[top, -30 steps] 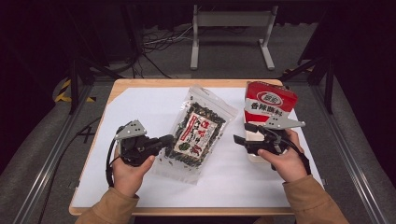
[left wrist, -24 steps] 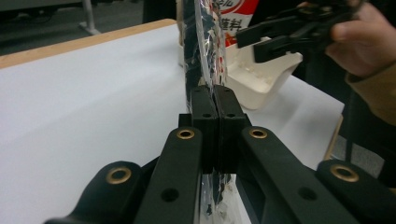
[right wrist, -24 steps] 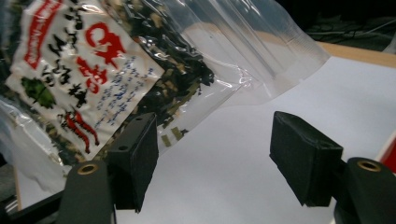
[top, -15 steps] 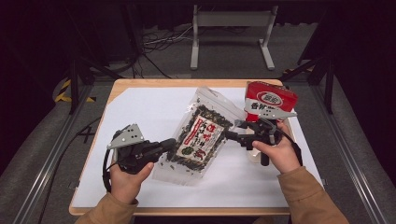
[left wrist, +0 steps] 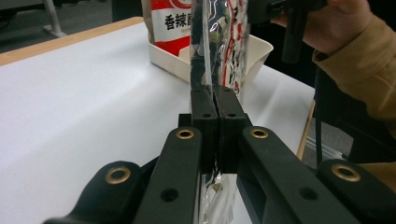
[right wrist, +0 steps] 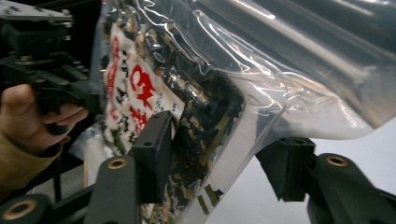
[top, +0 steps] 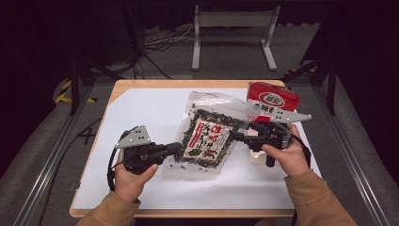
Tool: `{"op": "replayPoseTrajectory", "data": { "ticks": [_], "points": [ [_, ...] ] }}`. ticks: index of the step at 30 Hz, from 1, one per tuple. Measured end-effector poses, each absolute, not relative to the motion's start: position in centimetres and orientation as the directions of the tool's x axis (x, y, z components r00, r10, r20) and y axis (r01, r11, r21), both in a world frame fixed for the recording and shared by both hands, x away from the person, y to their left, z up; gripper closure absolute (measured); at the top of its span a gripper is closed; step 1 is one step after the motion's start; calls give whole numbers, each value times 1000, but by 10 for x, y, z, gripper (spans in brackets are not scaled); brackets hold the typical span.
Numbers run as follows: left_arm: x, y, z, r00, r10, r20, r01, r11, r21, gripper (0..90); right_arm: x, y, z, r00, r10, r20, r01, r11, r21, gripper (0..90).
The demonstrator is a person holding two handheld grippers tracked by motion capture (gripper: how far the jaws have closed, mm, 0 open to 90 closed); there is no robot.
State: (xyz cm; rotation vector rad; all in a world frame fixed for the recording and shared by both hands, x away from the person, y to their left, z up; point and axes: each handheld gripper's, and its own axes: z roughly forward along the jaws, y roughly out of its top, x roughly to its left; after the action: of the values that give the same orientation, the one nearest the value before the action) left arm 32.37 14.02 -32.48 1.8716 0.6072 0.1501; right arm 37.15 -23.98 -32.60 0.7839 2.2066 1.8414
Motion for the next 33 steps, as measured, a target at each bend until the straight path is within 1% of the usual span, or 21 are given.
{"op": "replayPoseTrajectory", "data": {
  "ticks": [2,5,6,7,10,13,16,20,22,24,26,27,30,33],
  "points": [
    [324,141,-325,857,479,-189,344,-258,903,885,371,-240,-325,-855,478,204,286,106,952,503],
    [325,142,-326,851,489,-191,352,-261,899,885,370,-239,-324,-870,443,217,298,123,947,576],
    [326,142,-327,853,485,-193,352,-261,899,885,370,-239,-323,-875,431,222,304,129,944,629],
    [326,141,-328,849,494,-188,352,-262,899,885,369,-238,-323,-876,428,222,308,142,941,647],
    [328,140,-329,847,498,-183,356,-276,893,884,368,-237,-321,-877,440,194,294,173,940,669],
    [330,141,-331,842,503,-194,365,-267,892,882,367,-239,-317,-885,419,204,303,185,935,715],
    [332,141,-332,842,505,-190,363,-269,892,880,366,-239,-314,-888,411,209,309,195,931,732],
    [334,143,-333,839,501,-210,374,-251,893,870,361,-241,-308,-898,376,230,313,177,933,767],
    [336,144,-333,839,492,-232,384,-234,893,849,358,-241,-303,-904,354,241,312,161,936,776],
    [337,145,-333,844,486,-226,374,-232,898,826,353,-240,-297,-910,346,227,297,163,941,779],
    [338,145,-334,849,481,-221,366,-233,901,771,349,-240,-292,-915,343,212,282,170,944,781],
    [338,145,-333,851,479,-214,359,-236,903,771,346,-240,-288,-918,341,200,273,179,945,781],
    [339,147,-333,849,491,-195,351,-250,902,673,338,-240,-278,-920,358,158,244,208,947,783],
    [341,148,-334,847,500,-177,346,-267,899,636,335,-246,-273,-916,376,141,234,213,949,783]
  ]
}}
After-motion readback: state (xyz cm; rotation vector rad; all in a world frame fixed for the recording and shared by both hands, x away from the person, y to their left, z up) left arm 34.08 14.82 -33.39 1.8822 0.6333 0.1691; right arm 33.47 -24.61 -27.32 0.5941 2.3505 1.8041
